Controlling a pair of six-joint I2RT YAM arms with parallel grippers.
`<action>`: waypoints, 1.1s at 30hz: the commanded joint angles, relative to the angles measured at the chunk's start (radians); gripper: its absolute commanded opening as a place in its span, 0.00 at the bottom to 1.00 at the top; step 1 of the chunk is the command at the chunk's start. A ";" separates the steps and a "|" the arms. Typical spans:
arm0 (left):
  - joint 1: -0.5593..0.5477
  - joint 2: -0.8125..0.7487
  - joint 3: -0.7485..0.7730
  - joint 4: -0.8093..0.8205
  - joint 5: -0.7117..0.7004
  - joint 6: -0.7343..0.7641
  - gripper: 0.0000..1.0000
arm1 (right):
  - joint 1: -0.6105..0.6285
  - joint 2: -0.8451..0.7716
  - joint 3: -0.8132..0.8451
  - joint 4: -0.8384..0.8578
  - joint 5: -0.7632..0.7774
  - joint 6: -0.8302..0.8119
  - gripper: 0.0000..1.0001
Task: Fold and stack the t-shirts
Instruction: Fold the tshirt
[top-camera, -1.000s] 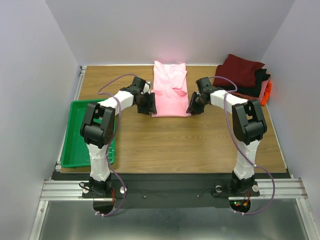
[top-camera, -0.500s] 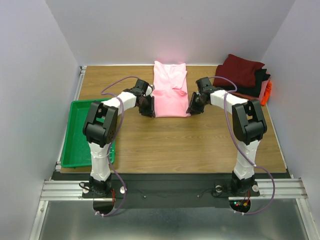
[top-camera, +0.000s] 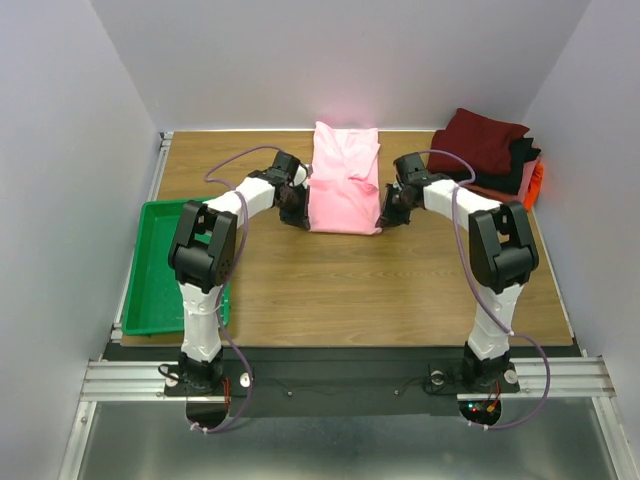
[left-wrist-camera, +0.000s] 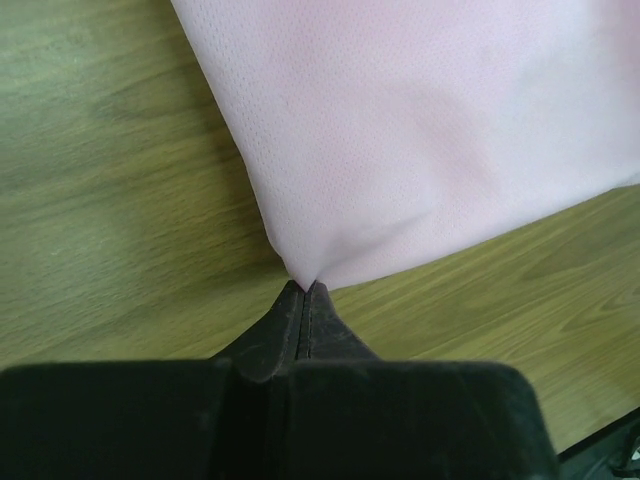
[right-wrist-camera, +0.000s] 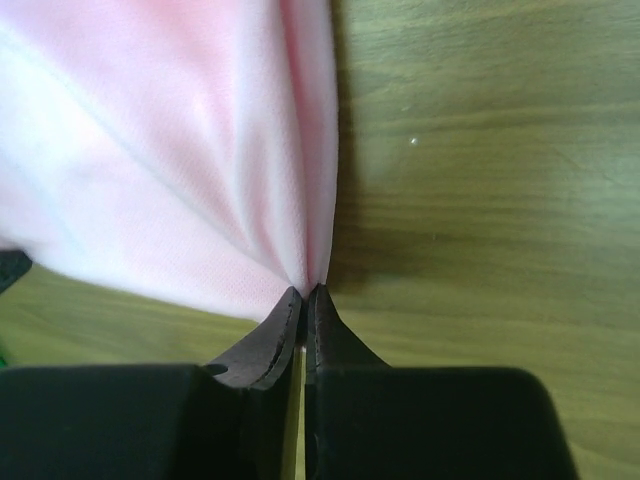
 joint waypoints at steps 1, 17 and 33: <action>-0.002 -0.077 0.060 -0.052 0.024 0.028 0.00 | 0.009 -0.126 0.013 -0.066 -0.012 -0.076 0.00; -0.004 -0.385 -0.040 -0.150 0.182 0.065 0.00 | 0.009 -0.334 0.036 -0.425 -0.225 -0.254 0.00; -0.004 -0.720 -0.252 -0.187 0.572 0.094 0.00 | 0.015 -0.514 0.041 -0.670 -0.504 -0.309 0.00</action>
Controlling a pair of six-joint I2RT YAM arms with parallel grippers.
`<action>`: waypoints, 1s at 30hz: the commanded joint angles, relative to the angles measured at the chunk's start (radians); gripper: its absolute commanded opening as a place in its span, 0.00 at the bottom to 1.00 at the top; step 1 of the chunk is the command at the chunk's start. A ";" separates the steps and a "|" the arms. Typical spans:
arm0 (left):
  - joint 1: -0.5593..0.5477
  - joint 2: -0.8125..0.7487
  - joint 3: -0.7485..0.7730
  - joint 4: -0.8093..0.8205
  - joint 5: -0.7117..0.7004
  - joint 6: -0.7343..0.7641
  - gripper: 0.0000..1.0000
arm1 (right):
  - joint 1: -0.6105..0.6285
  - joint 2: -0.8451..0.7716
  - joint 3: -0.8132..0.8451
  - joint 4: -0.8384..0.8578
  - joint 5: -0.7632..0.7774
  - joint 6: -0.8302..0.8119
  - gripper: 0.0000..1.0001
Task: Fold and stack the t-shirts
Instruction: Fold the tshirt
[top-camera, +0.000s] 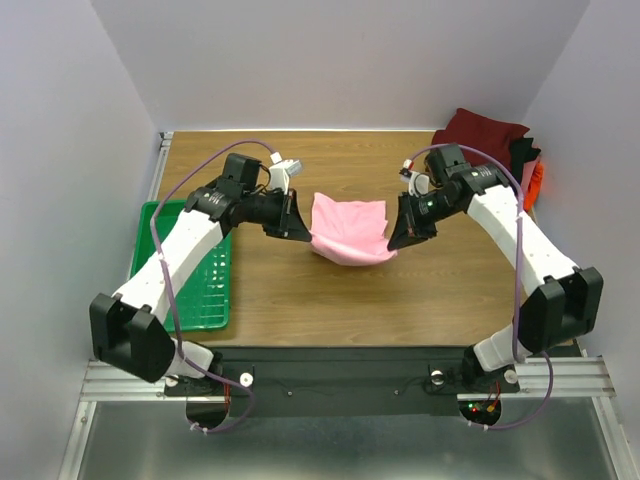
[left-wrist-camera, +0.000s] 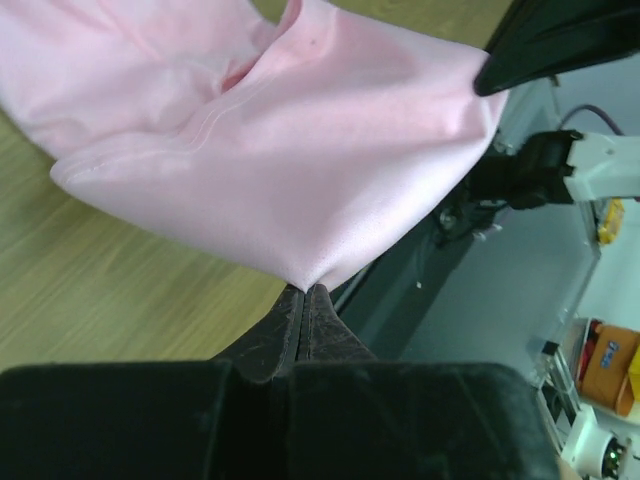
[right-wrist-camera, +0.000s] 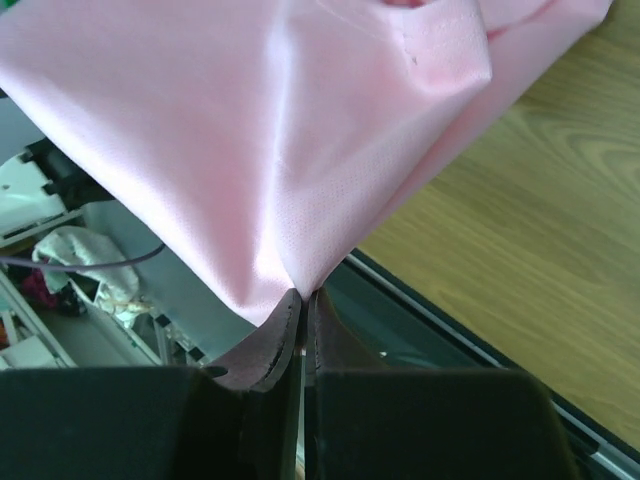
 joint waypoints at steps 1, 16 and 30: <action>-0.003 -0.058 -0.024 0.008 0.143 0.003 0.00 | 0.011 -0.052 0.012 -0.019 -0.090 0.029 0.00; 0.044 0.151 -0.035 0.035 0.118 -0.031 0.00 | 0.008 0.162 0.010 0.117 0.039 0.127 0.00; 0.069 0.354 0.088 0.060 0.141 -0.011 0.00 | -0.031 0.336 0.122 0.151 0.064 0.106 0.00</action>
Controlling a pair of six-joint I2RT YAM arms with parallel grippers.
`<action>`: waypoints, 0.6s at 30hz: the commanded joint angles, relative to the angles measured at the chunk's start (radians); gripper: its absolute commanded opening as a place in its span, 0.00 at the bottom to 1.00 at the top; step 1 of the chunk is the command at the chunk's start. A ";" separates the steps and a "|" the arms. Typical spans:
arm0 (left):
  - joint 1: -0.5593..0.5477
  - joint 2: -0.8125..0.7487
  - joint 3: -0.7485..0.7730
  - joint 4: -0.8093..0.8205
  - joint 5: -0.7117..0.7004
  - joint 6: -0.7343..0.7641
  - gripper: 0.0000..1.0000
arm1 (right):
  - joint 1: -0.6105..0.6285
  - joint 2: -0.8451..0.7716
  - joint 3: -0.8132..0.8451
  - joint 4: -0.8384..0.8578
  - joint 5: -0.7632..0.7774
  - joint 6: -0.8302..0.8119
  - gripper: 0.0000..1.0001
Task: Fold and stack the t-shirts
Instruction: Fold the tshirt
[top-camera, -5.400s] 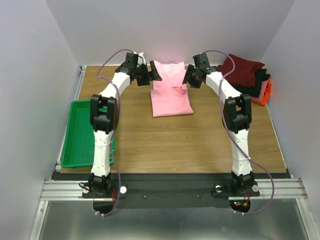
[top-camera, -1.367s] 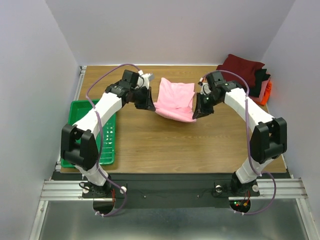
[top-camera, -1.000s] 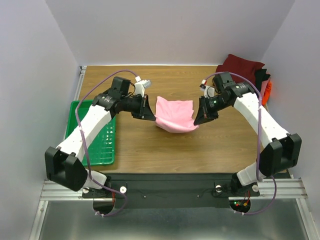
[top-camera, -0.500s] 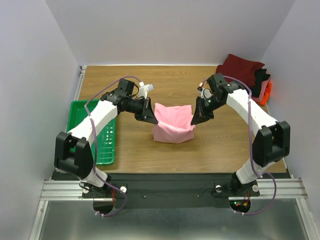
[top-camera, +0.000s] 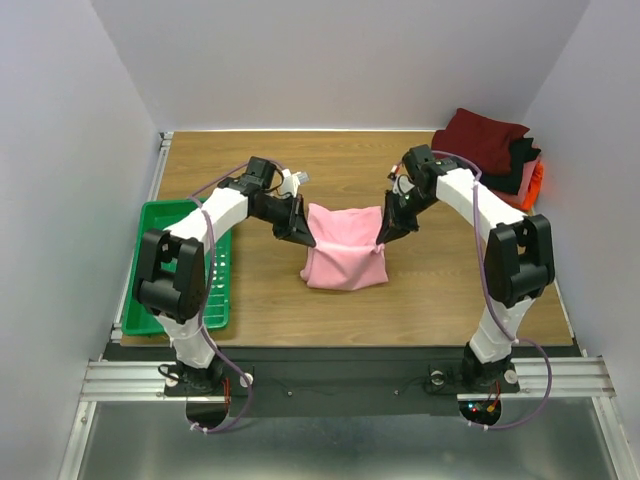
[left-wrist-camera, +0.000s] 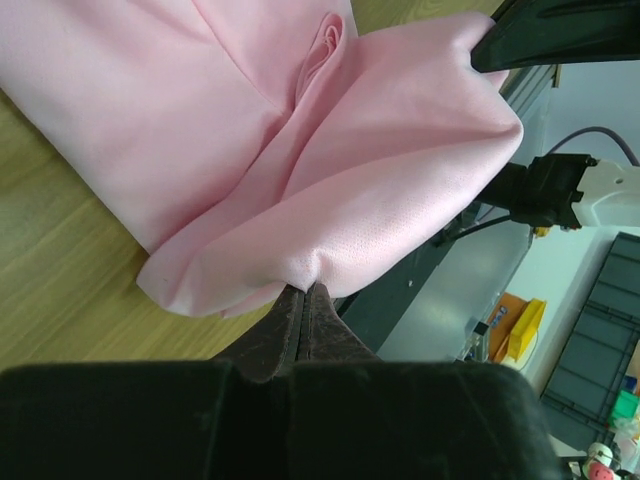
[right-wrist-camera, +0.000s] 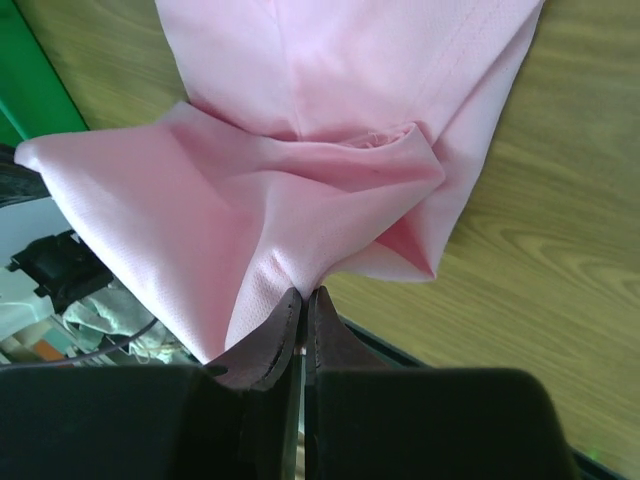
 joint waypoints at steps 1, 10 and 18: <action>0.014 0.023 0.085 0.023 0.034 0.010 0.00 | -0.028 0.029 0.066 0.047 -0.004 -0.011 0.00; 0.064 0.181 0.230 0.069 0.056 -0.048 0.00 | -0.071 0.151 0.187 0.064 -0.035 -0.023 0.00; 0.126 0.325 0.389 0.304 0.042 -0.233 0.01 | -0.103 0.328 0.426 0.178 -0.014 0.079 0.02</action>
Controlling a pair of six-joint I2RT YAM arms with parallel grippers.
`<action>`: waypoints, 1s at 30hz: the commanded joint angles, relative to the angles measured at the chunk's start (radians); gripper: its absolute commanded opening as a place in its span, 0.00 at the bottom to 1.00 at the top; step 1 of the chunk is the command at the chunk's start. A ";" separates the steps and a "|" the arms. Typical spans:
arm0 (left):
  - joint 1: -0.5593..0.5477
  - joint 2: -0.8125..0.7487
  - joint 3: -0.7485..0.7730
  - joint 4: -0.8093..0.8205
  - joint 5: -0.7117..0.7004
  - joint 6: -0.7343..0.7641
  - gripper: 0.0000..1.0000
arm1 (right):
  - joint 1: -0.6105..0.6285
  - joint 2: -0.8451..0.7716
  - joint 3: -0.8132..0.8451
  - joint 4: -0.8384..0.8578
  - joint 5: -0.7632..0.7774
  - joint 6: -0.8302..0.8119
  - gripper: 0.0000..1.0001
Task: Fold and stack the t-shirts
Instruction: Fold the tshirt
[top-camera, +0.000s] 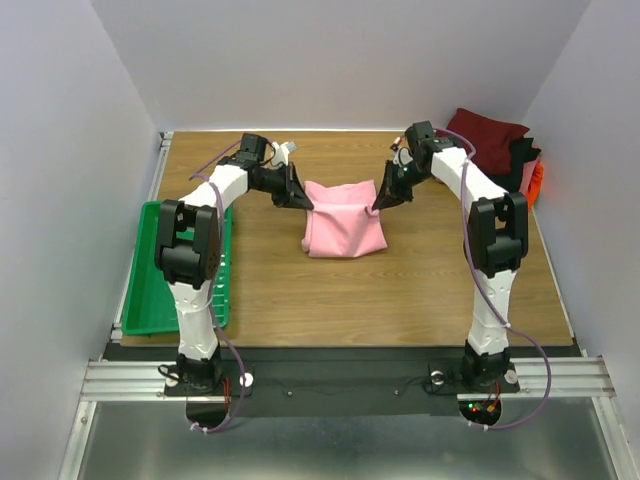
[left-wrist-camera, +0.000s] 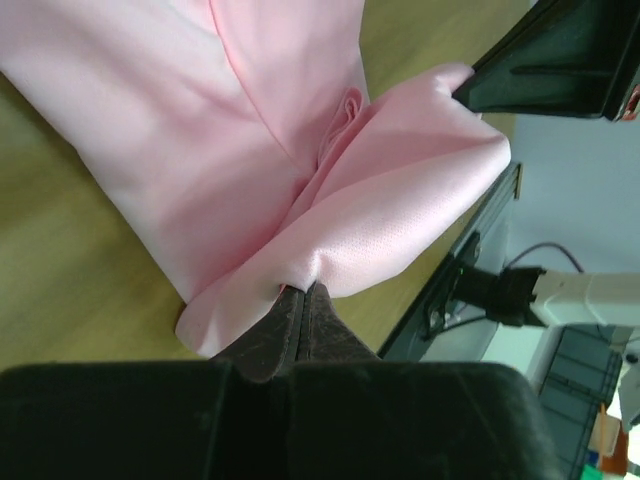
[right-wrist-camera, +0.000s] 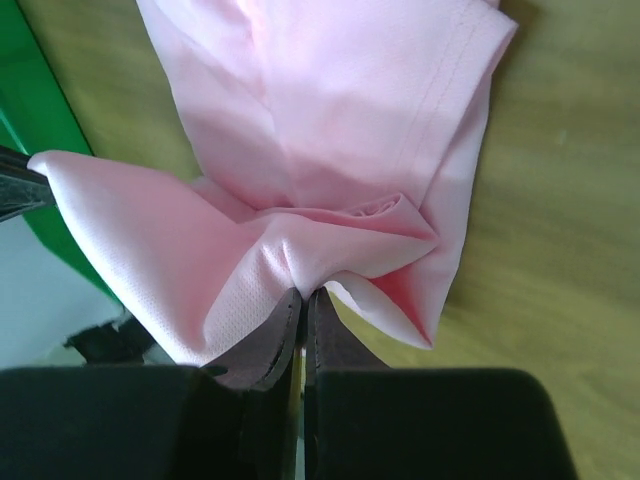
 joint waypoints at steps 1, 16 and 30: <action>0.025 0.080 0.146 0.231 -0.017 -0.165 0.18 | -0.030 0.048 0.089 0.205 0.007 0.098 0.12; 0.036 -0.006 0.156 0.565 -0.148 -0.339 0.99 | -0.078 -0.099 -0.110 0.648 0.100 0.224 0.72; 0.015 0.002 0.081 0.302 -0.286 -0.116 0.99 | -0.090 -0.184 -0.365 0.729 -0.046 0.155 1.00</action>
